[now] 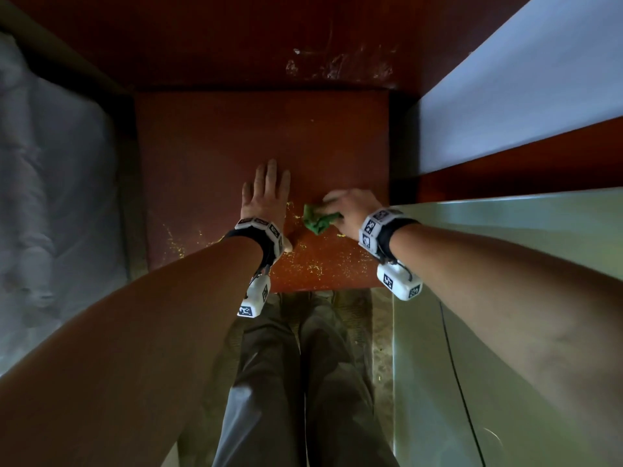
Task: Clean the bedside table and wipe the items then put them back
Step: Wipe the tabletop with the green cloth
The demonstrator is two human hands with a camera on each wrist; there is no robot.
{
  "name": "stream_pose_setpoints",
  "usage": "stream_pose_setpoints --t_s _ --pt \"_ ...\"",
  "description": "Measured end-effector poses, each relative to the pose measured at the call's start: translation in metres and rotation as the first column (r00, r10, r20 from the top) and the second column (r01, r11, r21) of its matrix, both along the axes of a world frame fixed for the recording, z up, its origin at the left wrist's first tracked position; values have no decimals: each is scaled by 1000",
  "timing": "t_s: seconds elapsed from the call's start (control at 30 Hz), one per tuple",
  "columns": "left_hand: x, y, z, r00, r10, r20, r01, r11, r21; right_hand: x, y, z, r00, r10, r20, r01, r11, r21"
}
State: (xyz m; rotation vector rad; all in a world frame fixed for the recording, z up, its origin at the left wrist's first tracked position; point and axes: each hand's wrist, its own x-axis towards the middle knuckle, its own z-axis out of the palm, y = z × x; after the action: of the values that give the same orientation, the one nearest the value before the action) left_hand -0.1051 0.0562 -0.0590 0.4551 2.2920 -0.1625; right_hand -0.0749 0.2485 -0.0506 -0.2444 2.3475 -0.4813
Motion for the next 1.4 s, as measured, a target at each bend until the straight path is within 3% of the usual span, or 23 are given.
stream_pose_setpoints --t_s 0.07,0.17,0.27,0.37,0.6,0.8,1.0,1.07,1.17,1.3,1.4 --pt "-1 1 0 1000 5 -6 -5 1000 0 5 -1 7 996 -15 88 15 1000 9" --pt "-2 1 0 1000 12 7 -12 1000 0 1 4 16 917 -340 206 364 927 -93" --pt "0 1 1 1000 8 -2 -8 1000 8 -15 24 21 859 -511 -28 508 858 -75" --pt "0 2 2 1000 2 -8 -2 1000 1 -30 53 16 875 -447 -188 457 889 14" --pt "1 3 1 1000 -4 -20 4 1000 -5 -3 78 -5 941 -251 -229 280 955 101" --pt "-1 2 3 1000 -13 -16 13 1000 -3 63 57 -6 950 -242 -196 278 942 186" --pt "0 2 5 999 -15 -29 15 1000 0 124 24 5 936 -351 -21 351 929 116" --pt "0 2 3 999 -22 -29 22 1000 -1 124 20 9 902 -430 47 427 902 69" --pt "0 1 2 998 -39 -42 39 999 6 110 24 11 744 -664 72 666 746 4" --pt "1 1 0 998 -44 -42 44 999 11 74 42 6 630 -757 -170 767 641 -12" --pt "1 1 -2 997 -51 -59 51 999 10 49 53 -4 643 -728 -240 753 658 22"
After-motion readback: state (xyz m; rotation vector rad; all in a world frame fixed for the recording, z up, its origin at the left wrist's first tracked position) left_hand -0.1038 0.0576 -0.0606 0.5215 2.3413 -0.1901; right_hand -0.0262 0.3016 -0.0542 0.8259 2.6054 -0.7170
